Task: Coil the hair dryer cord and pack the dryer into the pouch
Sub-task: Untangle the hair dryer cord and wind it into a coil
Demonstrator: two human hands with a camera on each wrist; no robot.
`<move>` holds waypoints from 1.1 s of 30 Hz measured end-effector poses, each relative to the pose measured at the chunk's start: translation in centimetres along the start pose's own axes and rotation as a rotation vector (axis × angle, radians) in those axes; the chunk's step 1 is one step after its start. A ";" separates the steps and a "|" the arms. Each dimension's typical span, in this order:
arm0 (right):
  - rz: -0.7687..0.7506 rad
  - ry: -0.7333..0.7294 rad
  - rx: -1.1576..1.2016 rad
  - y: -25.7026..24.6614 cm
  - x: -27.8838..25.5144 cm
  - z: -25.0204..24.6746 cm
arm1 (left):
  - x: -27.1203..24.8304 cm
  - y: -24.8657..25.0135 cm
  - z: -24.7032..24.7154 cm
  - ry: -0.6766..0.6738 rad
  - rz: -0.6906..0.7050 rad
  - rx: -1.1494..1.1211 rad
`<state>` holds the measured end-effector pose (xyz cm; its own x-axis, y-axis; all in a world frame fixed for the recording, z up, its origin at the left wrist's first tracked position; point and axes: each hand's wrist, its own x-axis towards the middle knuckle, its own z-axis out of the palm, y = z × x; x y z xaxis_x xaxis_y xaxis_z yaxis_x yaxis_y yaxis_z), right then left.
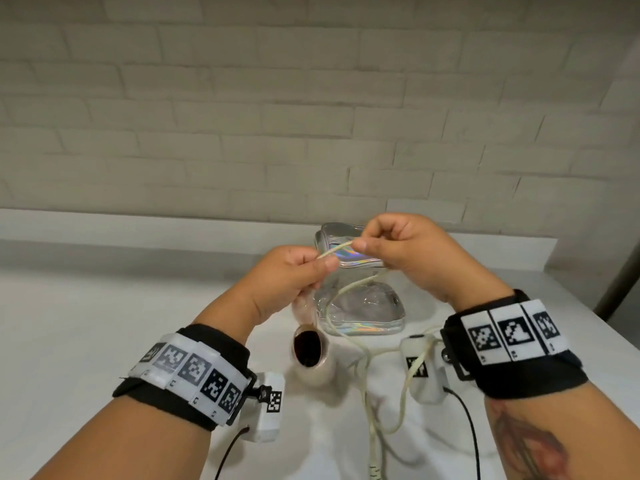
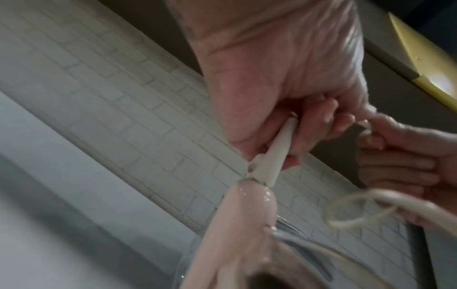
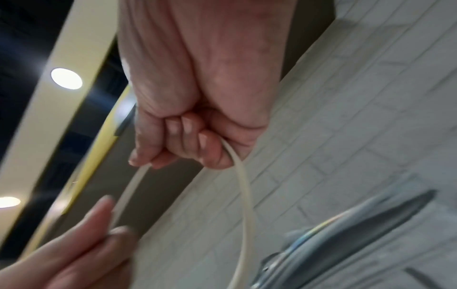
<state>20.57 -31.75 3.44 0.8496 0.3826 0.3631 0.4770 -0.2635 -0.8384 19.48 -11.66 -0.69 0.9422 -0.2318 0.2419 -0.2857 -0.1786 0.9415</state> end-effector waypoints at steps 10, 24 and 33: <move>0.109 0.323 -0.179 6.0 0.9 -1.8 | -1.1 -0.3 -0.9 -0.102 -0.016 -0.194; 0.313 -0.050 -0.550 6.9 0.4 5.3 | -2.0 -0.3 0.1 -0.393 0.155 -0.343; 0.205 -0.370 -0.444 5.8 -2.8 5.5 | -0.9 -1.2 0.5 -0.027 0.162 -0.488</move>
<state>19.72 -29.44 -4.64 0.8376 0.5459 -0.0194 0.4280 -0.6780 -0.5976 18.84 -11.71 -2.11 0.8860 -0.2451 0.3935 -0.3065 0.3272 0.8939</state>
